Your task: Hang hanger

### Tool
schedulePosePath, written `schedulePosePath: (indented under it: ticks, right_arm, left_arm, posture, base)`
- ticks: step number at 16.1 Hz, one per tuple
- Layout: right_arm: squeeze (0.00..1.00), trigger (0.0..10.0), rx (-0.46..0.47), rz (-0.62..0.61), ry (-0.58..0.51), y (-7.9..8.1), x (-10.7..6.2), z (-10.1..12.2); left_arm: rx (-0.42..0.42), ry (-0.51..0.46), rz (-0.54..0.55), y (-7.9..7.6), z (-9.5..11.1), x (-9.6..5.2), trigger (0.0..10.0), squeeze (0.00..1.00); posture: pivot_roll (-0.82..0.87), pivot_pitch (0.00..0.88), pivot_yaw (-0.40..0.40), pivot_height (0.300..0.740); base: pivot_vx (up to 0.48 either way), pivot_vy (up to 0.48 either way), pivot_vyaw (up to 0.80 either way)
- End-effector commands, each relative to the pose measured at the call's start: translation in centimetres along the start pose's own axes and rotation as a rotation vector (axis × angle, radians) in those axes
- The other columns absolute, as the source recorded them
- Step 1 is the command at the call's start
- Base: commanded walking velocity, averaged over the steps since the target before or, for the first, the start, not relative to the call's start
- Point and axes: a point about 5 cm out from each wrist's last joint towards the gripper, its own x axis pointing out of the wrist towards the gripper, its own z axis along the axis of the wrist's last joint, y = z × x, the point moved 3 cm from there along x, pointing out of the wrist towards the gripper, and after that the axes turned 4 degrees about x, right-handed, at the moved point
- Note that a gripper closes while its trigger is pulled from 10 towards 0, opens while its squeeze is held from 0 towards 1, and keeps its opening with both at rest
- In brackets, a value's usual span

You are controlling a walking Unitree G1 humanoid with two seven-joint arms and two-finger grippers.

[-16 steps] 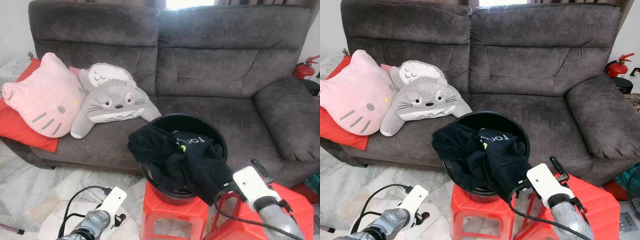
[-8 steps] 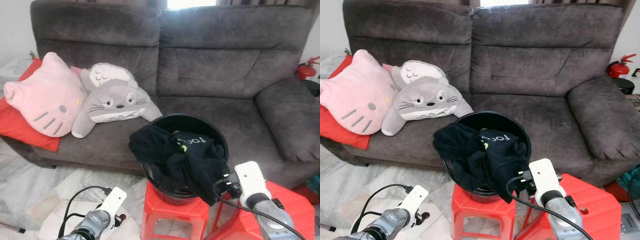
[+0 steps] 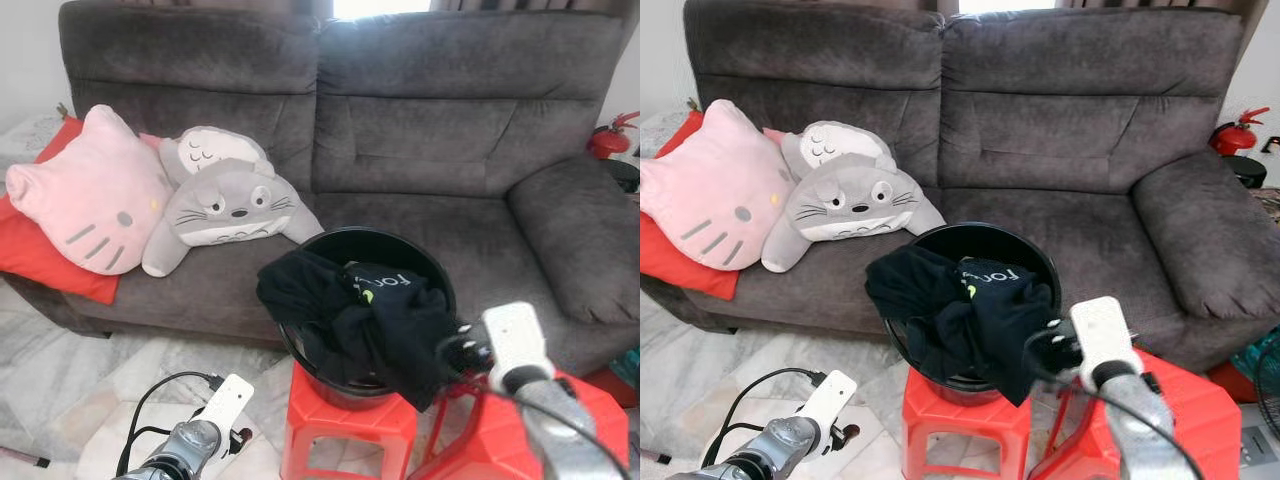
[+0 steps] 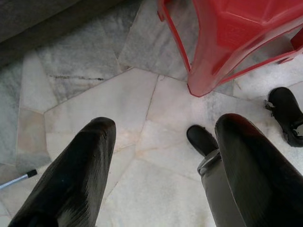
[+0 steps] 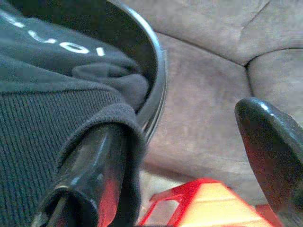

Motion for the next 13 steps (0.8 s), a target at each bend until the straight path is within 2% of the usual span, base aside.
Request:
schedulePosePath:
  ticks: [1, 4, 6, 9, 11, 13]
  right_arm:
    - [0.0, 10.0, 0.011, -0.001, 0.015, 0.0, 0.1, -0.4]
    - [0.0, 10.0, 0.011, -0.001, 0.015, 0.0, 0.1, -0.4]
    - [0.0, 10.0, 0.009, 0.134, 0.026, 2.2, 1.5, -0.5]
    - [0.0, 10.0, 0.018, 0.195, 0.094, 3.0, 2.0, -1.8]
    - [0.0, 10.0, 0.016, 0.194, 0.066, 3.1, 2.3, -1.5]
    - [0.0, 10.0, 0.053, 0.169, -0.006, 2.6, 2.7, -0.4]
  left_arm:
    - [0.017, 0.02, -0.003, -0.1, -0.5, 0.0, 10.0, 0.0]
    - [0.017, 0.02, -0.003, -0.1, -0.5, 0.0, 10.0, 0.0]
    - [0.015, 0.021, -0.002, -0.1, -0.5, 0.0, 10.0, 0.0]
    - [0.017, 0.022, -0.002, -0.1, -0.5, 0.0, 10.0, 0.0]
    - [0.016, 0.022, -0.001, -0.1, -0.5, 0.0, 10.0, 0.0]
    - [0.016, 0.022, 0.0, -0.1, -0.5, 0.0, 10.0, 0.0]
  posture:
    - [-0.24, 0.0, 0.004, 0.74]
    - [-0.24, 0.0, 0.004, 0.74]
    - [-0.23, 0.0, 0.002, 0.74]
    - [-0.23, 0.0, 0.002, 0.74]
    - [-0.23, 0.0, 0.002, 0.74]
    - [-0.23, 0.0, 0.002, 0.74]
  base:
    - [0.0, 0.0, 0.0]
    - [0.0, 0.0, 0.0]
    - [0.0, 0.0, 0.0]
    - [0.0, 0.0, 0.0]
    - [0.0, 0.0, 0.0]
    - [0.0, 0.0, 0.0]
